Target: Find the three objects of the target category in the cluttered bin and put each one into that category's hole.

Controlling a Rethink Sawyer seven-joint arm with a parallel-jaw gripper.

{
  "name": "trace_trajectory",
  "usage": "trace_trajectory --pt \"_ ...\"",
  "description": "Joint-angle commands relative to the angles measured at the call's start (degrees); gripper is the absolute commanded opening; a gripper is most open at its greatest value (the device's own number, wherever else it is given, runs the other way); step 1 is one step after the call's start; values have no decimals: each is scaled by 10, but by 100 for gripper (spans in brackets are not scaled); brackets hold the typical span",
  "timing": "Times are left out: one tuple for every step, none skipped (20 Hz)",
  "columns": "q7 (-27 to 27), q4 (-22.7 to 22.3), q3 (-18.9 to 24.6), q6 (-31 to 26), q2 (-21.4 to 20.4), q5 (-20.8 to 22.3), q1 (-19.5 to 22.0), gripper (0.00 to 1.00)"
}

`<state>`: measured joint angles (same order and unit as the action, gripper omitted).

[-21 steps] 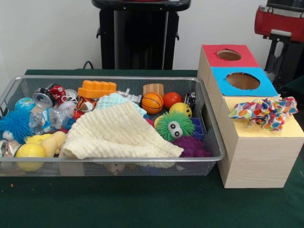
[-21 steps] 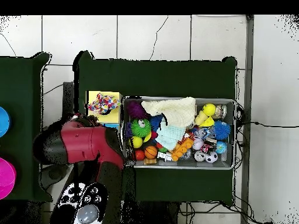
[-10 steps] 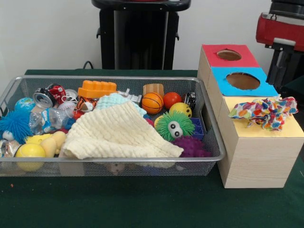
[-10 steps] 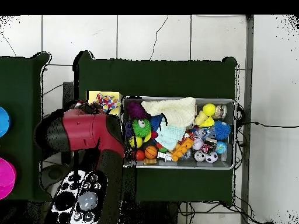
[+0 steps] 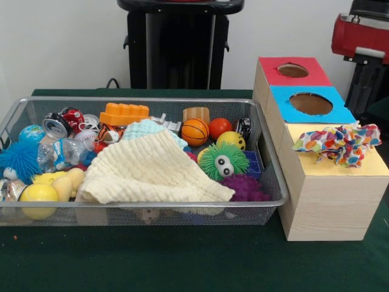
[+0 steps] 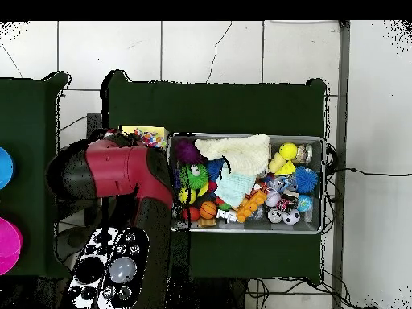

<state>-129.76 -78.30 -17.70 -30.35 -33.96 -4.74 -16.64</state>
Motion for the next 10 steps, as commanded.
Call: trace_trajectory --pt "-55 -1 13 -69 29 4 27 0" --pt "-54 -4 17 -70 29 3 30 0" --pt "-53 -8 22 -68 28 1 32 0" --pt "-51 -11 24 -65 28 1 34 0" --pt "-50 -17 30 -61 28 -1 37 0" --pt "-51 -23 34 -58 28 -4 40 0" --pt "-51 -24 34 -53 30 -3 42 0" --pt "-51 -28 38 -49 30 -4 44 0" --pt "-49 -29 44 -48 31 -6 49 0" --pt "-51 -30 43 -42 33 -5 48 0"
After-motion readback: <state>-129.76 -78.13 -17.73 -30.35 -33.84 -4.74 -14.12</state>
